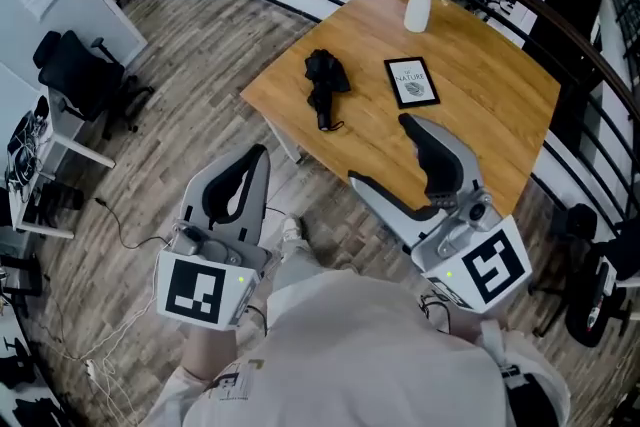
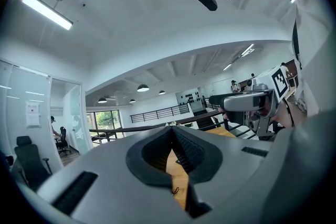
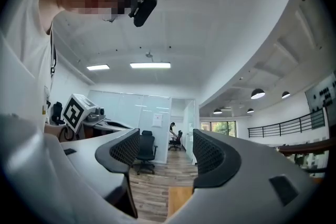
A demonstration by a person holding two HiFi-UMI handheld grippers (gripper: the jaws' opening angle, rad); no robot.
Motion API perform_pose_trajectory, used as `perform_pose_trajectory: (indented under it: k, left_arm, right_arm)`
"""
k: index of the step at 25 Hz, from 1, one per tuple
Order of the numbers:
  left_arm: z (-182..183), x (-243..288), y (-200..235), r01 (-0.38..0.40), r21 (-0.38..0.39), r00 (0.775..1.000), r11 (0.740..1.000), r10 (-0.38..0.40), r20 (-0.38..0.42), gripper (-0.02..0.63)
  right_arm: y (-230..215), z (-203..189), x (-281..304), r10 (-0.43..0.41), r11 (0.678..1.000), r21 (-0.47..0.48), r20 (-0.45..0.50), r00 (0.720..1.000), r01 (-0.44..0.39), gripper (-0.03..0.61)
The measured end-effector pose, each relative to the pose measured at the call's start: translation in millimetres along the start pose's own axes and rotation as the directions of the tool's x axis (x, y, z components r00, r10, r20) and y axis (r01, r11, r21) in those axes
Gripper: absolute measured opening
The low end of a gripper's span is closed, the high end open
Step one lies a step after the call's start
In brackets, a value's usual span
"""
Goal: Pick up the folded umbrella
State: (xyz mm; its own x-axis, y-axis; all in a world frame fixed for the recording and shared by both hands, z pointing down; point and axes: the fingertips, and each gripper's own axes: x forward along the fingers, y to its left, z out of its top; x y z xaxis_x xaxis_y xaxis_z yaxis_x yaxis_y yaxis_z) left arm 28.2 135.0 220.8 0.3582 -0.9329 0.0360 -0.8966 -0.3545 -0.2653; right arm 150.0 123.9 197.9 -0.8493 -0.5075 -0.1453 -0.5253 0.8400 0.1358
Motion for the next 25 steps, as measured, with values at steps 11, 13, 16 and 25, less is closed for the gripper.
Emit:
perform_pose_trajectory:
  k: [11, 13, 16, 25]
  left_arm:
    - [-11, 29, 42, 0.057, -0.024, 0.997, 0.998, -0.056, 0.049, 0.017]
    - [-17, 37, 53, 0.070, -0.030, 0.997, 0.997, -0.068, 0.045, 0.017]
    - [-31, 51, 76, 0.080, -0.049, 0.996, 0.996, -0.078, 0.030, 0.017]
    - [-58, 104, 157, 0.144, -0.094, 0.990, 0.985, -0.142, 0.023, 0.017]
  right_arm:
    - [3, -17, 50, 0.036, 0.999, 0.018, -0.018, 0.999, -0.036, 0.325]
    - [-2, -21, 64, 0.028, 0.999, 0.022, -0.026, 0.999, -0.028, 0.325]
    - [-10, -29, 88, 0.039, 0.997, 0.063, -0.019, 0.999, -0.038, 0.325]
    - [-42, -62, 184, -0.012, 0.996, 0.091, -0.104, 0.995, 0.021, 0.325]
